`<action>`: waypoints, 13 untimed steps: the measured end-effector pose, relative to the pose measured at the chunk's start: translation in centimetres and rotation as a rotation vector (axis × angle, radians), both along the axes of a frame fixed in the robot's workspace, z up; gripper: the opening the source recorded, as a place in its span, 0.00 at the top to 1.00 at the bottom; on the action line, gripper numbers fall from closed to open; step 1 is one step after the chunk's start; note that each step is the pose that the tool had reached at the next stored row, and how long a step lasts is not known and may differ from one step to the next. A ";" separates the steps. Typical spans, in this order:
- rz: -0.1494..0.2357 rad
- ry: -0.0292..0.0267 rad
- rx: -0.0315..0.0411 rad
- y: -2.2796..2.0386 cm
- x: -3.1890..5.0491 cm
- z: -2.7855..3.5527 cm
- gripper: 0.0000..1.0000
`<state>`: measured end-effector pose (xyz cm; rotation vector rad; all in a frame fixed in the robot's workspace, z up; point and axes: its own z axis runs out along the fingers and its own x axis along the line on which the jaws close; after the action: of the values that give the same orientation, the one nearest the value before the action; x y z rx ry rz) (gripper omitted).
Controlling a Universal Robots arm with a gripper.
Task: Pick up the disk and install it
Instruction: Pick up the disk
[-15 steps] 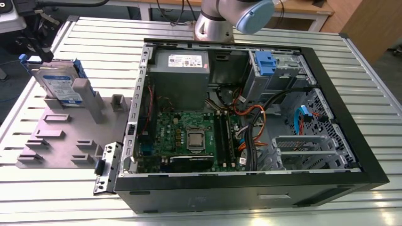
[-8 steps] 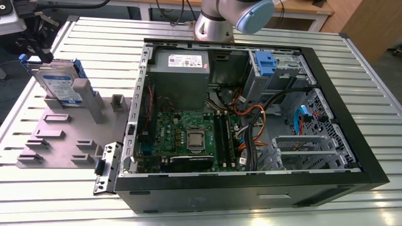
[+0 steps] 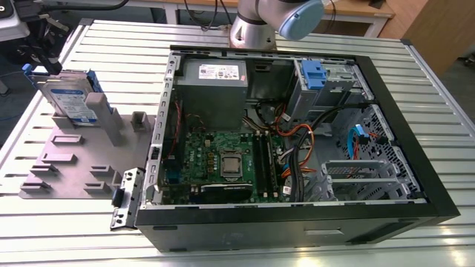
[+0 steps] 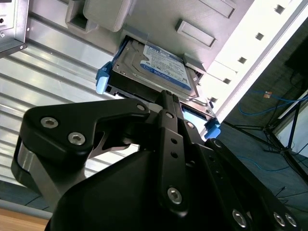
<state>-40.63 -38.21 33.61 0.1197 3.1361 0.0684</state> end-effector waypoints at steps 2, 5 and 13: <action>0.000 0.0000 0.0000 0.00 0.00 0.00 0.89; 0.000 0.0000 0.0000 0.00 0.00 0.00 0.89; 0.048 -0.0001 0.0000 0.00 -0.01 0.00 0.89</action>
<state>-40.64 -38.21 33.61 0.0443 3.1391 0.0685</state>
